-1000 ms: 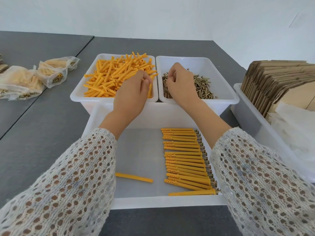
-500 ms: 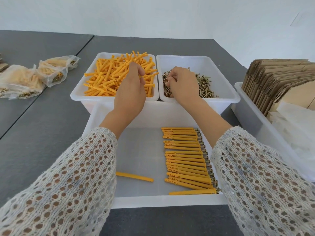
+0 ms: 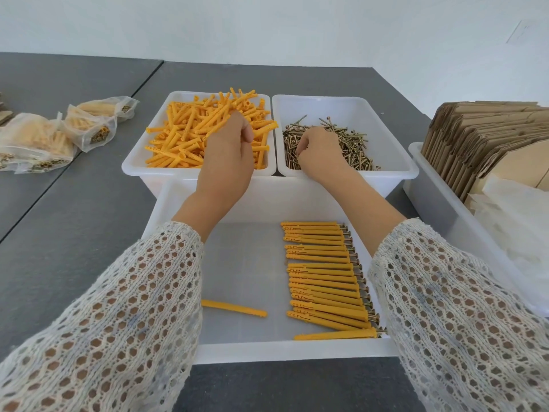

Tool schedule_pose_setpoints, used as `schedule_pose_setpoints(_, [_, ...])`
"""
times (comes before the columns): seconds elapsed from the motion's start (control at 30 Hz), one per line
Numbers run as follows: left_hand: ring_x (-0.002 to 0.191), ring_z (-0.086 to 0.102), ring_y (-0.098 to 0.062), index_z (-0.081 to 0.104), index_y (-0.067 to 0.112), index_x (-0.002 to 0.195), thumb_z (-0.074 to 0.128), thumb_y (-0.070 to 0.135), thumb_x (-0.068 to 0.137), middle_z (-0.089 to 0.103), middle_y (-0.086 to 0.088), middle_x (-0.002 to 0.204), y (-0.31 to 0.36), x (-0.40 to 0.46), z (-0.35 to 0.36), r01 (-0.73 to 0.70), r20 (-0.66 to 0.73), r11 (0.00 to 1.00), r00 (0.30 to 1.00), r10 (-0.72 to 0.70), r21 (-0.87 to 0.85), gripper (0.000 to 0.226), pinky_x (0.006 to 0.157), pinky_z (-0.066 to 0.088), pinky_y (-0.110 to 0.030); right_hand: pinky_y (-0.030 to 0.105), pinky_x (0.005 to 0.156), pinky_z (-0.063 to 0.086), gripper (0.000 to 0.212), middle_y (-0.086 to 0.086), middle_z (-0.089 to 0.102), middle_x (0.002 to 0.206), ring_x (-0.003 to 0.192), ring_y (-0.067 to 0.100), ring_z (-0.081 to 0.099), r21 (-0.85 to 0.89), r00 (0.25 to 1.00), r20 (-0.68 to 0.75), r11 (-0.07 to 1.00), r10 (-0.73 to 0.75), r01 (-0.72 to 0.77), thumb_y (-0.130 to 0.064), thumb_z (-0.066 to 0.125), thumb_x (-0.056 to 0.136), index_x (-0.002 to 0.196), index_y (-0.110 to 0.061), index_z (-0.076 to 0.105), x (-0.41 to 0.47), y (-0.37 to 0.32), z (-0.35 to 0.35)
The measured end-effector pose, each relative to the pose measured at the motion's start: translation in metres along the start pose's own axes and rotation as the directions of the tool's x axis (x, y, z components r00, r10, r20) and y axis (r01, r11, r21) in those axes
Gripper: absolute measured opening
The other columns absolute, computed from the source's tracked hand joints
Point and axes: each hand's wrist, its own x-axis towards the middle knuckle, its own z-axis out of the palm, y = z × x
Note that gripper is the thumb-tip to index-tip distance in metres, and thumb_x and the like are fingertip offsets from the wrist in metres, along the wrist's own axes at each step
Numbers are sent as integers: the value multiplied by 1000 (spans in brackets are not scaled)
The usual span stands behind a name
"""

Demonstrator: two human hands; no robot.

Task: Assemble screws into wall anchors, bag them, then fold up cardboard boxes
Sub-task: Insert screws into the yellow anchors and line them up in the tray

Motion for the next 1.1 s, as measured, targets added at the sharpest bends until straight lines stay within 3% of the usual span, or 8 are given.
schedule_pose_setpoints(0.13, [56, 35, -9, 47, 11, 84, 35, -11, 83, 45, 0, 67, 0, 0, 0, -13, -8, 1000, 1000, 13, -2, 25, 51, 29, -25, 48, 88, 53, 34, 30, 64, 115, 106, 40, 62, 19, 1000, -12, 1000, -7, 8, 14, 43, 80, 105, 15, 65, 0, 0, -2])
schedule_pose_setpoints(0.3, [58, 37, -8, 48, 8, 84, 35, -11, 82, 51, -12, 71, 2, 0, -2, -14, -42, 1000, 999, 13, -15, 23, 52, 33, -31, 9, 59, 43, 24, -2, 58, 80, 72, 9, 55, 257, 994, -109, 965, -16, 44, 5, 48, 89, 99, -4, 68, 3, 0, -1])
schedule_pose_setpoints(0.4, [60, 43, -19, 48, 8, 83, 35, -10, 83, 52, -13, 71, 2, -2, -1, -27, -18, 1000, 999, 26, -5, 22, 54, 37, -40, 23, 69, 51, 18, 4, 62, 83, 74, 16, 60, 453, 982, -186, 889, 29, 60, 3, 51, 90, 95, -7, 65, 2, -5, 0])
schedule_pose_setpoints(0.57, [61, 48, -29, 47, 8, 80, 35, -10, 83, 53, -15, 69, 2, -3, 0, -41, 2, 999, 999, 41, 0, 22, 53, 40, -47, 24, 65, 52, 16, 3, 60, 70, 61, 10, 58, 780, 962, -49, 611, 270, -132, 4, 55, 91, 99, -10, 58, 5, -3, -4])
schedule_pose_setpoints(0.73, [59, 46, -25, 47, 9, 84, 35, -7, 85, 53, -14, 70, 0, -1, -1, -63, -14, 998, 998, 63, -4, 20, 54, 38, -45, 19, 56, 47, 22, 14, 56, 82, 64, 16, 56, 959, 931, 119, 204, 346, -198, 16, 43, 93, 95, -4, 51, 8, -1, -10])
schedule_pose_setpoints(0.87, [52, 34, -12, 42, 14, 91, 34, -5, 87, 42, -1, 64, -4, 0, 2, -26, -30, 999, 999, 27, 28, 22, 48, 31, -42, 19, 53, 51, 36, 22, 55, 93, 70, 21, 60, 974, 908, 226, -54, 354, -221, 18, 30, 96, 125, 2, 46, 8, -3, -13])
schedule_pose_setpoints(0.97, [47, 33, -8, 42, 16, 97, 35, -1, 89, 37, 5, 60, -4, -1, 2, -14, -15, 999, 1000, 14, 30, 20, 45, 25, -28, 20, 51, 45, 42, 22, 56, 94, 65, 18, 55, 950, 894, 305, -174, 327, -261, 13, 27, 99, 136, -1, 38, 8, -4, -14])
schedule_pose_setpoints(1.1, [47, 39, -6, 48, 16, 88, 44, 14, 95, 39, 12, 55, 0, -2, 0, -15, 13, 998, 1000, 15, 58, 8, 45, 25, -19, 21, 47, 31, 23, 6, 44, 72, 54, 12, 36, 935, 907, 346, -173, 240, -311, 5, 25, 103, 94, -7, 43, 6, -8, -13])
